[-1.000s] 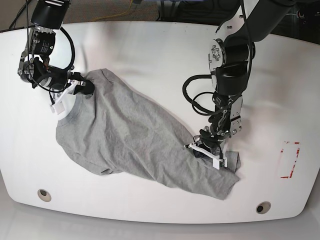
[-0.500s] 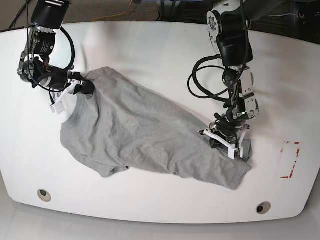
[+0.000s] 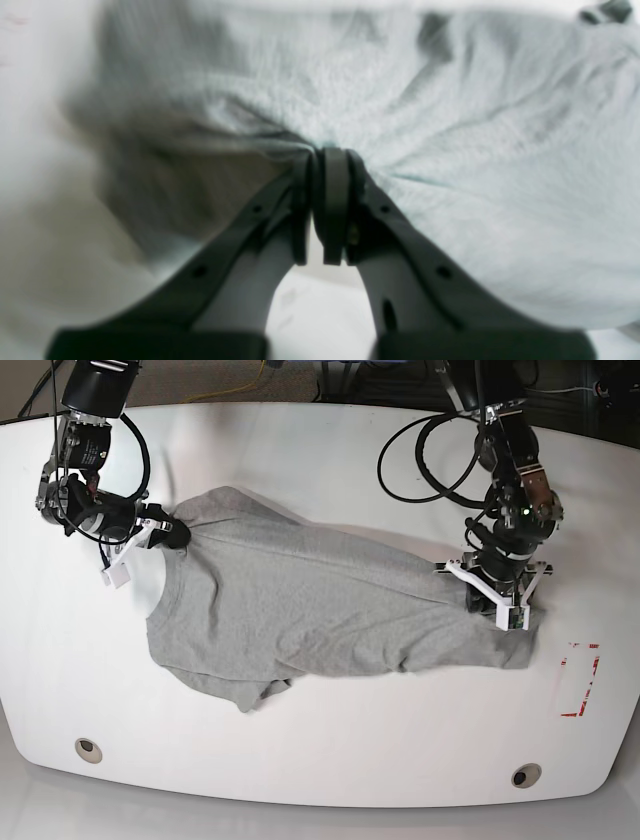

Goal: Layout the t-shirt on the table in an organized manner, then fold the t-shirt properly
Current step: 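Pull the grasped hem with the left gripper away from the right gripper, then hold the shirt corner with the left gripper, tugging it to flatten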

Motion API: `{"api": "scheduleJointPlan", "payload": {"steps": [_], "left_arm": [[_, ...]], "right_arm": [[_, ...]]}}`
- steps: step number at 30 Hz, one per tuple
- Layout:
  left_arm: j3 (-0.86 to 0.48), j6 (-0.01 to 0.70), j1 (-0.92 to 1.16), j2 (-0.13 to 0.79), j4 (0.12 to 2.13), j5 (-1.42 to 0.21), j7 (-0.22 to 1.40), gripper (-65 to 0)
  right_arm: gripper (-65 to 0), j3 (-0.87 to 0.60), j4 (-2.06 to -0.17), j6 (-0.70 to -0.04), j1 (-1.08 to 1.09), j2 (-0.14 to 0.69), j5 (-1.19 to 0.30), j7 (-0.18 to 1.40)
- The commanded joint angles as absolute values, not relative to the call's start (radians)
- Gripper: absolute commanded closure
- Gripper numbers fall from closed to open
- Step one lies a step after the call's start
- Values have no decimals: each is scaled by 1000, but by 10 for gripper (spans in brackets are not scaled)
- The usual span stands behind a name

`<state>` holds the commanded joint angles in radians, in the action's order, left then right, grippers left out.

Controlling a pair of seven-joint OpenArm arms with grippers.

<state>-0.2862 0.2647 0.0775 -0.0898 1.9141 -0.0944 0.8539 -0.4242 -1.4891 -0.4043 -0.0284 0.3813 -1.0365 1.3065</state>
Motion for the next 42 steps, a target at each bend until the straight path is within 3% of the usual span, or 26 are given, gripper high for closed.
{"api": "scheduleJointPlan", "payload": {"steps": [12,14,17,21,26,32,42], "left_arm": [[-283,265,148,-58,1942,-94,862,-21],[-283,265,150,-58,1940,-94,874,-45],[-282,265,148,-58,1940,-94,914,-128],[-285,265,145,-58,1940,-93,978,-335],[-286,262,147,-30,1940,-88,1017,-475],[-291,262,148,-13,1940,-90,1024,-461],[-455,262,110,61,1942,-93,1024,-459]], "right_arm": [[-1,-421,-1488,-404,-30,361,-1036,1308],[-1,-420,-1488,-404,-30,360,-1036,1308],[-1,-420,-1488,-404,-30,360,-1036,1308],[-1,-420,-1488,-404,-30,358,-1036,1308],[-1,-420,-1488,-404,-30,358,-1036,1308],[-1,-420,-1488,-404,-28,358,-1036,1308],[-1,-418,-1488,-403,-28,332,-1035,1308]]}}
